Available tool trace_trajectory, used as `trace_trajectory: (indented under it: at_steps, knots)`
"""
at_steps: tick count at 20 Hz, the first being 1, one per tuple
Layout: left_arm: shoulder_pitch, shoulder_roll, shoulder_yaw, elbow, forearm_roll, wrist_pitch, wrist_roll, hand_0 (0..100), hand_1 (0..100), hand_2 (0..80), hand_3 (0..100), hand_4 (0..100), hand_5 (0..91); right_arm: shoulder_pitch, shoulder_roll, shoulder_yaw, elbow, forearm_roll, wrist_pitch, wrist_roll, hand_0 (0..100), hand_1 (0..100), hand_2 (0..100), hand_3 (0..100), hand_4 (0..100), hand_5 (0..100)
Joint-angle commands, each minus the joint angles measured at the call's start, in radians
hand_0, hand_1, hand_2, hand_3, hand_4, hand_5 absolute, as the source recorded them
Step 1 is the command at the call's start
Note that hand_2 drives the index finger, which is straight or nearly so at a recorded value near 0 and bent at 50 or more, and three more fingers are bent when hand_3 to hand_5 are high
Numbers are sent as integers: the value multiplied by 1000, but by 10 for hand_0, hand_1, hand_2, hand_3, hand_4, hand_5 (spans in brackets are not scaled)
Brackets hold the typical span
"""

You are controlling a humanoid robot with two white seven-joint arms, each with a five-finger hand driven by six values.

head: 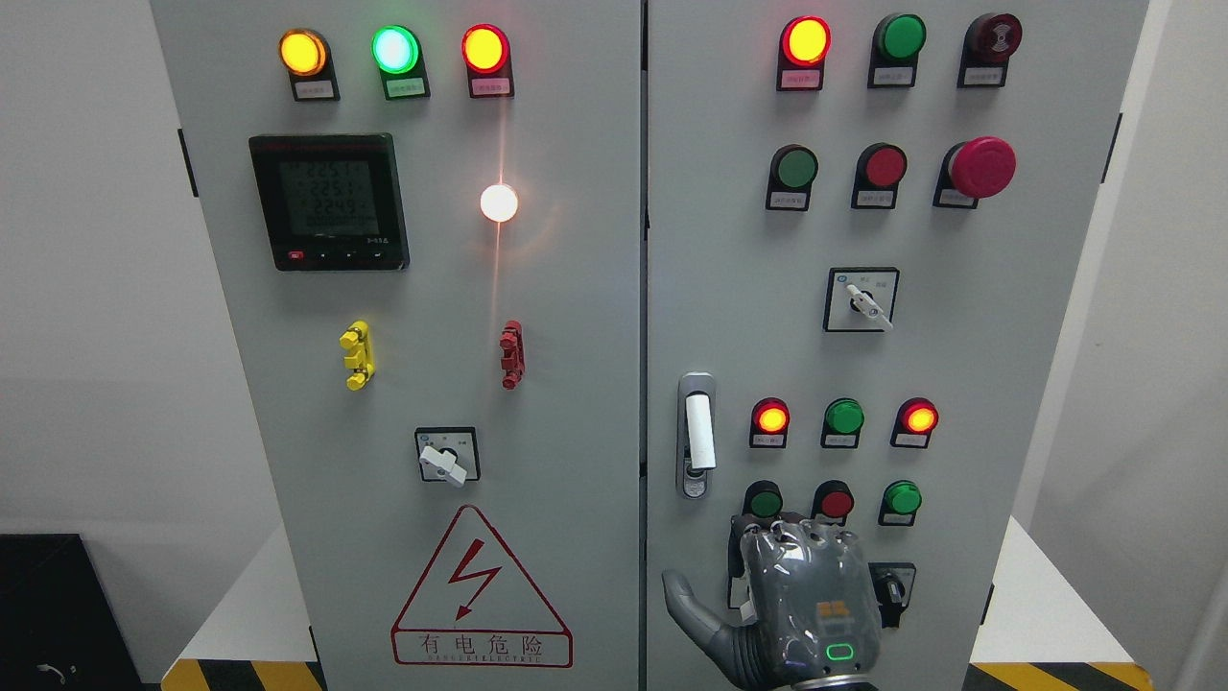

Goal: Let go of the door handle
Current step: 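Move the right hand up to wrap around the latch handle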

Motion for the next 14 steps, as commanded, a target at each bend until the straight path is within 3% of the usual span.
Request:
trace_trajectory:
  at_steps: [1,8,10,14]
  knots:
    - [18,0,0,-1,-1,0,-1,120,556,0,0,0,0,-30,-3,-10,-8,17,2,4,168,309,899,1000,922,926]
    - [18,0,0,0,-1,0,-1,120,556,0,0,0,0,-77,0,-15,12,26,4,5,163,338,954,1000,953,944]
    - [18,0,0,-1,-1,0,-1,120,556,0,0,0,0,-80,0,-15,14,28,4,28,161,343,956,1000,952,945]
    - [18,0,0,0,-1,0,-1,120,556,0,0,0,0,-105,0,-20,29,26,4,33,162,328,958,1000,952,947]
